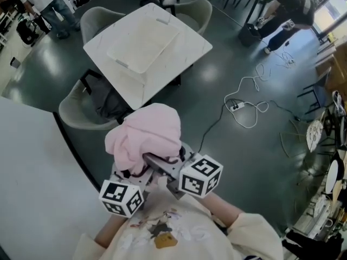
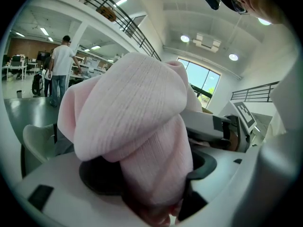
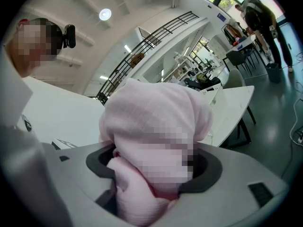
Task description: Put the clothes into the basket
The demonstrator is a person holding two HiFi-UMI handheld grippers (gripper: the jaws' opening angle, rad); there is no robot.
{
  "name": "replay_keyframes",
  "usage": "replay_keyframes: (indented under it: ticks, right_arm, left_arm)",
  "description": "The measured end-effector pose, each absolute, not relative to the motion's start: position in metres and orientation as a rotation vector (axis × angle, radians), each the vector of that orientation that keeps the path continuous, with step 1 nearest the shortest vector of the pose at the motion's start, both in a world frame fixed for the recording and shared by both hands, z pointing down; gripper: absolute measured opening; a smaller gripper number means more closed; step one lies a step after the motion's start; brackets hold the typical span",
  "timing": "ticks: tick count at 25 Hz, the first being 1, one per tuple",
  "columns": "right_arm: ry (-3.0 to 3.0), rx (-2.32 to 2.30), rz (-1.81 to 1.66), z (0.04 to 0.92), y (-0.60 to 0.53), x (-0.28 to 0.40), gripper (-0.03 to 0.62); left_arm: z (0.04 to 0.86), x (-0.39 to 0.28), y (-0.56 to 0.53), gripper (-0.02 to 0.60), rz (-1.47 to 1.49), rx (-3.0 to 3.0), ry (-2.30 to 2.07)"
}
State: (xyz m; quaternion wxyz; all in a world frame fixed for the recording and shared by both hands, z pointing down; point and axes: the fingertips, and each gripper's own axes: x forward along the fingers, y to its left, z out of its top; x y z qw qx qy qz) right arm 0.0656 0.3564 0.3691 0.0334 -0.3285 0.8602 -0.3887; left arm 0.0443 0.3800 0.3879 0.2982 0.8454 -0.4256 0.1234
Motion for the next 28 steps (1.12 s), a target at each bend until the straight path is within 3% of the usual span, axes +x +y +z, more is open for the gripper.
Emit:
replay_keyframes:
  ticks: [10,28]
  right_arm:
    - [2.65,-0.885,-1.23,0.358,0.267,0.132,0.334]
    - [2.645,-0.827,-1.217,0.349,0.226,0.147,0.334]
  left_arm:
    - [0.376,0.111,0.292,0.365,0.376,2.224,-1.202]
    - [0.367,0.125,0.251,0.365,0.399,2.197,-1.271]
